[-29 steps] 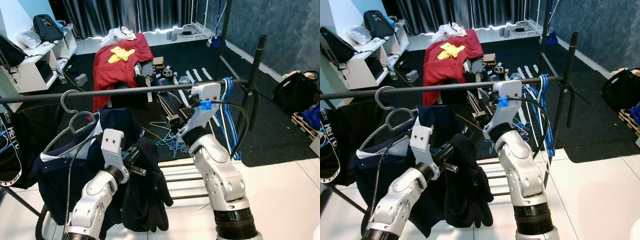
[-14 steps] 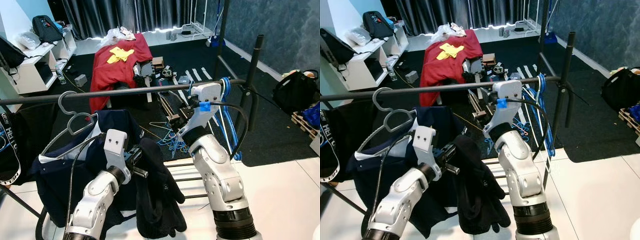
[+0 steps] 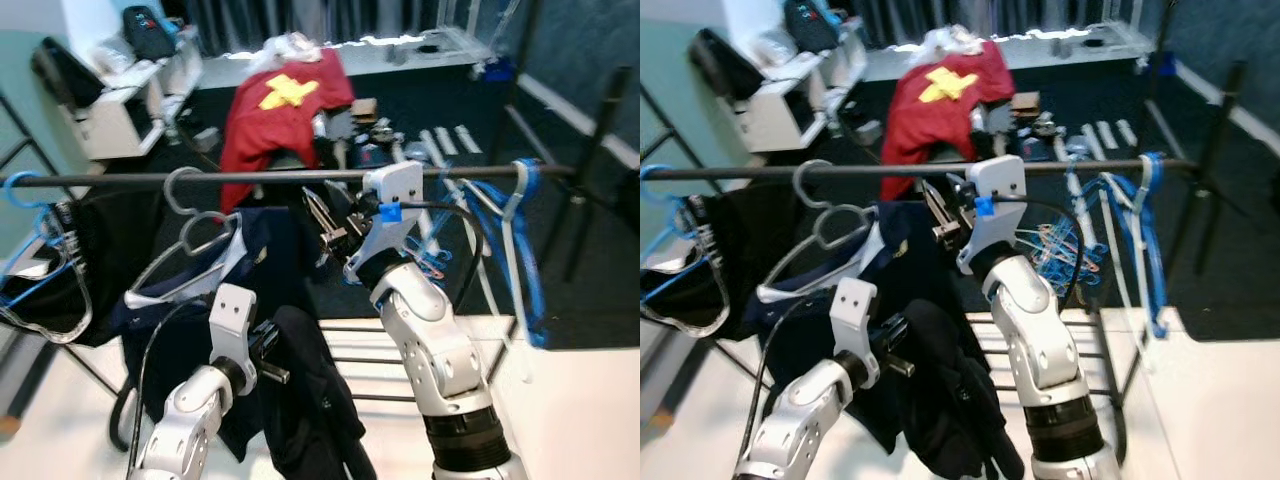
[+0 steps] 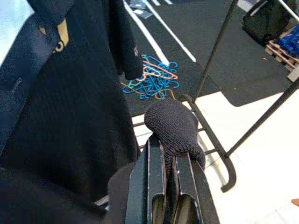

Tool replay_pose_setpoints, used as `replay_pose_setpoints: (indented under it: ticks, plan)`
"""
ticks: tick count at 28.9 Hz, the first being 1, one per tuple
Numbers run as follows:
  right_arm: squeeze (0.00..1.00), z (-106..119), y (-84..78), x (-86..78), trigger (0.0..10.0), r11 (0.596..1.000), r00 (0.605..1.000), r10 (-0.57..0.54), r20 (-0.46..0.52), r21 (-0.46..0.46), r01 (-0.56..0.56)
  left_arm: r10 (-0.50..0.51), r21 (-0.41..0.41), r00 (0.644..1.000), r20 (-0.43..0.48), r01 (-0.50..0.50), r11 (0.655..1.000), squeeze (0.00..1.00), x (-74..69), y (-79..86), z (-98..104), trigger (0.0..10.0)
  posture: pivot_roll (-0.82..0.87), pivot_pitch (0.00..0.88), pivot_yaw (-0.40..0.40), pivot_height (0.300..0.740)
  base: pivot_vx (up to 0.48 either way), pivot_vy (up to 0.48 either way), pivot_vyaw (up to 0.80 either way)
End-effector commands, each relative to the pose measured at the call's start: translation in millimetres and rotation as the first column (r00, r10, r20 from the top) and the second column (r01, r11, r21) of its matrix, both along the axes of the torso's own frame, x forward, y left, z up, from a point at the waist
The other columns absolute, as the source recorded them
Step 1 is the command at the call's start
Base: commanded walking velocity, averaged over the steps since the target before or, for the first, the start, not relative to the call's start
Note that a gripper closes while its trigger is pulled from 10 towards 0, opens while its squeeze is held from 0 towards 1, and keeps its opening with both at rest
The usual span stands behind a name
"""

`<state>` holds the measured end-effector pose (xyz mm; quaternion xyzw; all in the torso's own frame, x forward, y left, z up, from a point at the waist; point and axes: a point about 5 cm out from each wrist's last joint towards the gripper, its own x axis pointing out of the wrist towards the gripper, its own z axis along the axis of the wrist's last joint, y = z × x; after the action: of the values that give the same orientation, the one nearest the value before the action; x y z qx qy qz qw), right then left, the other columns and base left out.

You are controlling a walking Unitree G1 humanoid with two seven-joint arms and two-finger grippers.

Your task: Hang hanger

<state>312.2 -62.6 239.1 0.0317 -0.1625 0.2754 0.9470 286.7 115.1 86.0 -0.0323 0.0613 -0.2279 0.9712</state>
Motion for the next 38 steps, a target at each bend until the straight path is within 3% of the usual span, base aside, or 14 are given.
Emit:
replay_pose_setpoints:
  ticks: [1, 38]
  plan:
    - [0.0, 6, 12.4, -3.1, 10.0, 0.999, 0.998, 0.043, 0.037, -0.015, -0.042, 0.001, 0.017, 1.0, 0.029, -0.002, 1.0, 0.0, 2.7, 4.5, 3, 10.0, -0.03, 0.039, 0.091, 0.74, 0.0, 0.0, 0.8]
    - [0.0, 5, 24.6, -3.4, 10.0, 0.994, 0.993, 0.107, 0.045, -0.028, -0.105, 0.025, 0.045, 1.0, 0.007, -0.026, 0.999, 0.0, -9.1, 15.9, -8, 10.0, 0.02, 0.035, 0.058, 0.74, 0.0, 0.0, 0.8]
